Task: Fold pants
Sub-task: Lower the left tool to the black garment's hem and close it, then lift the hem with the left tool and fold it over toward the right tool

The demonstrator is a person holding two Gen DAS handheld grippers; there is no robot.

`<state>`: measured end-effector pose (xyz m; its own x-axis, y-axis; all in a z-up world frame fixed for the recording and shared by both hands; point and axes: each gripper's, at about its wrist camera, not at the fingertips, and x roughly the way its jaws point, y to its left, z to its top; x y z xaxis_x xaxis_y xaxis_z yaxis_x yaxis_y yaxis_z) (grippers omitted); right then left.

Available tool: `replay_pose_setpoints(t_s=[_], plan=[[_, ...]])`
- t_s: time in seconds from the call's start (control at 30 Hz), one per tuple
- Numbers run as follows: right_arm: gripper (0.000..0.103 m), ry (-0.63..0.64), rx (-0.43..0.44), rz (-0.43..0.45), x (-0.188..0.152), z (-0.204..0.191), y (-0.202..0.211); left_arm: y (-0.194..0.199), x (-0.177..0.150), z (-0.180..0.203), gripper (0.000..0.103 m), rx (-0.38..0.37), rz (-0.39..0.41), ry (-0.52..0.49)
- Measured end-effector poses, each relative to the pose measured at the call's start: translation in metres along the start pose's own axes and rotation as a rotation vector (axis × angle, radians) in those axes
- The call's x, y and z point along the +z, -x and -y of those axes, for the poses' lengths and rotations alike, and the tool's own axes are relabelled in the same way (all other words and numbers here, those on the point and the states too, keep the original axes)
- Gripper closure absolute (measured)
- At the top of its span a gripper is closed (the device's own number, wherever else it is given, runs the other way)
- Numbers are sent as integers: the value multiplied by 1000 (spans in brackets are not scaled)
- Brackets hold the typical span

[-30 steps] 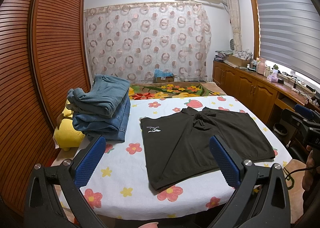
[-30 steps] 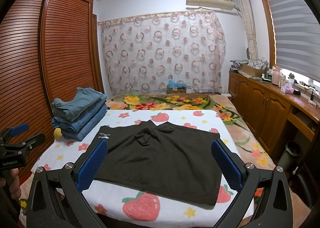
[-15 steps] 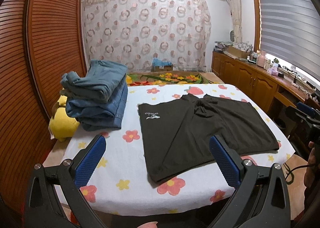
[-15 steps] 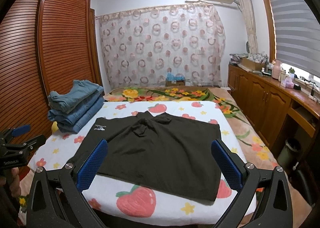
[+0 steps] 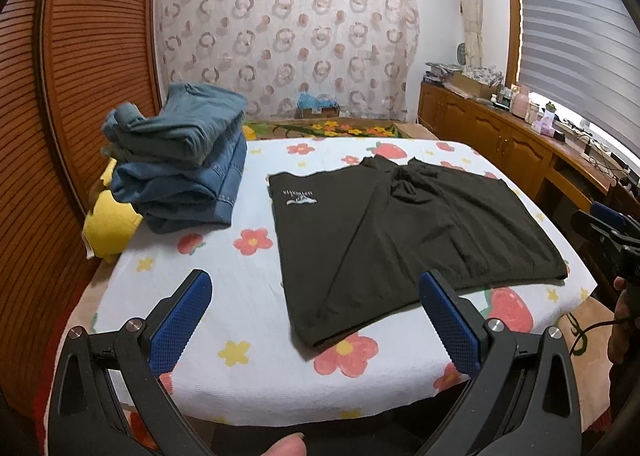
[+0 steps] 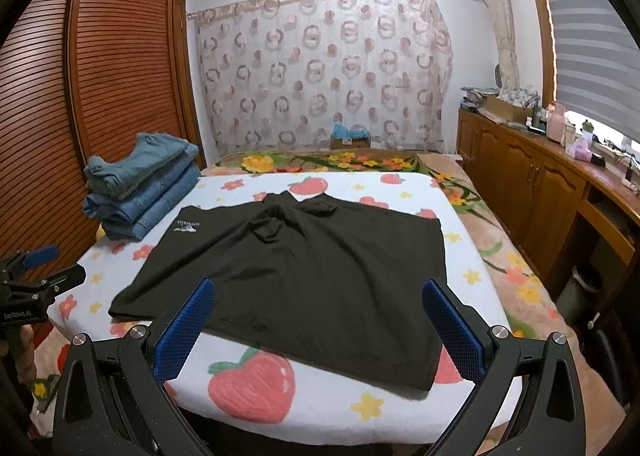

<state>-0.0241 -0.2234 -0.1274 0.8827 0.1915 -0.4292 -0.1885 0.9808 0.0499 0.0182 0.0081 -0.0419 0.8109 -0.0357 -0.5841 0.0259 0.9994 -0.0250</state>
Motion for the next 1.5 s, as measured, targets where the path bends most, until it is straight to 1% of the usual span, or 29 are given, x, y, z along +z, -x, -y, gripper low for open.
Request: replay_pose_setpoints(t_s=[0.13,0.3,0.47,0.53,0.6,0.67,0.73,0.77,0.87,0.93,1.0,1.13,1.2,1.27,1.3,1.33,1.37,1.43,1.5], plan=[[0,14,-1,-13,0,0,-1,-12,-10,-4,0,-29,-31,-3],[0,23,-3,-45,-2,3,-7,-30,-24,-8,0,-37,-76,-10],[0,15,-6,-88,-3,7,-15,-40,-30,-16,0,-56,-96,1],[0,12,-9,-103,-3,8,-16,-44,-31,-21,2,-72,-105,12],[0,10,-9,-112,-2,9,-17,-46,-32,-26,9,-98,-112,21],[0,12,-10,-124,-2,8,-16,-49,-34,-29,23,-116,-125,28],[0,18,-10,-135,-1,8,-19,-53,-36,-31,30,-129,-139,34],[0,22,-11,-142,-1,7,-19,-55,-37,-32,39,-136,-142,38],[0,36,-15,-161,0,5,-23,-59,-39,-33,53,-149,-148,52],[0,43,-16,-167,2,5,-24,-60,-41,-31,61,-153,-155,39],[0,44,-11,-171,4,5,-23,-63,-43,-30,63,-152,-170,33],[0,35,-4,-174,2,9,-23,-63,-44,-28,63,-143,-165,14],[0,33,-2,-178,1,10,-22,-62,-45,-26,67,-144,-164,0],[0,31,0,-178,0,11,-21,-62,-44,-24,77,-157,-165,-7],[0,30,1,-177,-1,12,-20,-62,-44,-22,80,-171,-165,-9],[0,28,3,-176,0,15,-21,-63,-44,-22,87,-180,-165,-12],[0,26,3,-176,0,17,-20,-62,-44,-21,92,-185,-164,-16],[1,20,4,-175,1,21,-22,-61,-41,-19,95,-191,-155,-17],[2,12,8,-171,1,24,-23,-58,-36,-18,96,-208,-144,-15]])
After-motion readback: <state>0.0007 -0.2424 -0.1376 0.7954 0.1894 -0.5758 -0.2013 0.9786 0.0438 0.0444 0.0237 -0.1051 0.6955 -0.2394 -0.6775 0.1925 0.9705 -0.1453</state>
